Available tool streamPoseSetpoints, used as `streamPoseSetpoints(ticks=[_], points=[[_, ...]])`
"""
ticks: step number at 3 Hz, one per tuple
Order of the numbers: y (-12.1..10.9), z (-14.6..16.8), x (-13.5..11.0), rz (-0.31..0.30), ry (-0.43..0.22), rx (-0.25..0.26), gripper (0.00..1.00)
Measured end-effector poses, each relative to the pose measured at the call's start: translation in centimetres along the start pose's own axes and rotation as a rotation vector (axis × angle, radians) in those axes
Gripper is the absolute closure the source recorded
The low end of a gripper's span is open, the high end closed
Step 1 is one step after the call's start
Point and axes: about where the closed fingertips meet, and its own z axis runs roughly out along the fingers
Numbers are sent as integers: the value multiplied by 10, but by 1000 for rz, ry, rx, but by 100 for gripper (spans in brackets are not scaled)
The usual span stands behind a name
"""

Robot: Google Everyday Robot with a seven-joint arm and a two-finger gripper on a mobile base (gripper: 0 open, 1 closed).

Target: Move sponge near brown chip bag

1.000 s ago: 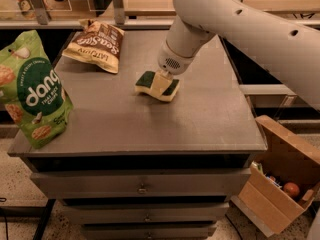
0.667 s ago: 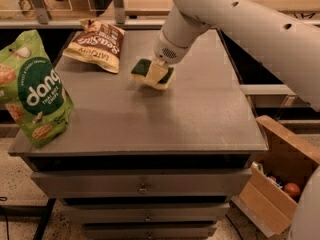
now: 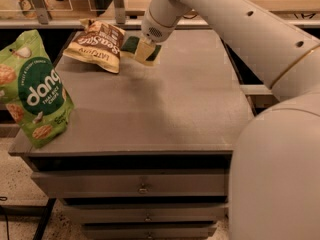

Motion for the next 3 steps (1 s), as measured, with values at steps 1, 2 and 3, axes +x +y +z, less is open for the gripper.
streamPoseSetpoints(ticks=[1, 2, 3], points=[[-23, 13, -12, 0, 5, 17, 83], [-36, 29, -15, 8, 29, 24, 59], [-43, 41, -12, 23, 48, 20, 36]])
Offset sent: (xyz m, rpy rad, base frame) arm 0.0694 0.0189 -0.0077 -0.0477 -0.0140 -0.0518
